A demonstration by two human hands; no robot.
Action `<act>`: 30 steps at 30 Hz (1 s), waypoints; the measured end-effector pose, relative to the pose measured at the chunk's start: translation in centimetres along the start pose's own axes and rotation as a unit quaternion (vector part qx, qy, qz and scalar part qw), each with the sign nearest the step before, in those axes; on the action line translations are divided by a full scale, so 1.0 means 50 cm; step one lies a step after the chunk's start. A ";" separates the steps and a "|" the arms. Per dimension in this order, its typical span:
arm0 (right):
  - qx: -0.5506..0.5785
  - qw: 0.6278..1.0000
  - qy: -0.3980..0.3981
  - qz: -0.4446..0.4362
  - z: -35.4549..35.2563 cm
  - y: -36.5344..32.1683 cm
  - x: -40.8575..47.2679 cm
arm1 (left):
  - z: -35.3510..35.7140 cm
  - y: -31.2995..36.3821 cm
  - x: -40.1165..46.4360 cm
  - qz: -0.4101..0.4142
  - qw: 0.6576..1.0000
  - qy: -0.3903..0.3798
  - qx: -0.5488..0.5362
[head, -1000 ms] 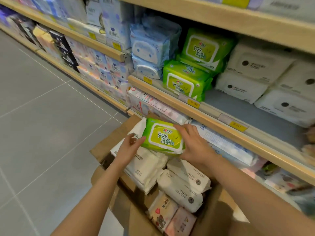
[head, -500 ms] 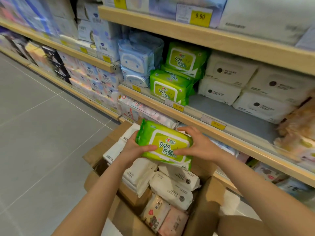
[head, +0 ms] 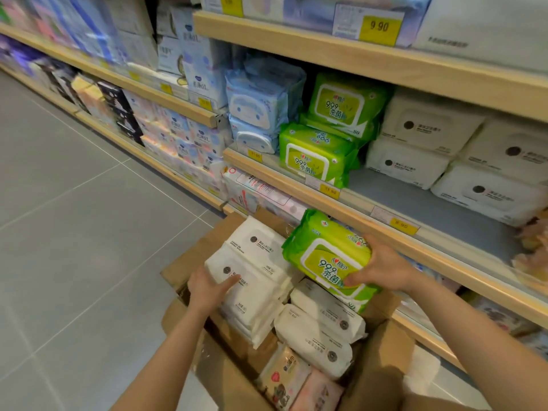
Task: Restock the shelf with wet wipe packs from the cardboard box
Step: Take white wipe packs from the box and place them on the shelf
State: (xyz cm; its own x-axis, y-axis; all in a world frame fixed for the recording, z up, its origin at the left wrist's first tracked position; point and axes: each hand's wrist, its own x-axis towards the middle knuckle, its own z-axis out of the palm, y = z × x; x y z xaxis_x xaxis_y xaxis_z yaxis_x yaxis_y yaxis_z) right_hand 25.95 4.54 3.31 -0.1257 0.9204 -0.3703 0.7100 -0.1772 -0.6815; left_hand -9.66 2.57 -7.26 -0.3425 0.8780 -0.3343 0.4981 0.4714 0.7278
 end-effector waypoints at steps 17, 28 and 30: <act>-0.055 0.998 0.012 0.032 0.046 0.039 0.027 | 0.017 0.012 0.008 -0.051 0.956 -0.048 0.284; -0.042 0.997 0.052 0.034 0.034 0.029 0.011 | -0.015 -0.012 0.036 -0.166 0.971 -0.170 0.011; -0.037 0.997 0.066 0.032 0.026 0.021 0.003 | -0.012 0.002 0.017 -0.180 0.961 -0.208 -0.026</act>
State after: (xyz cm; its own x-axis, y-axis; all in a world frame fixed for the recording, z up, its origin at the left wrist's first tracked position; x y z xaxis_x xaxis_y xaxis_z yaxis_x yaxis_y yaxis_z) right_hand 25.79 4.02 1.72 0.0100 0.9466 -0.3223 0.7632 -0.2155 -0.6092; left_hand -10.38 3.32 -7.14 -0.1316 0.6219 -0.7719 0.3622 0.7550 0.5466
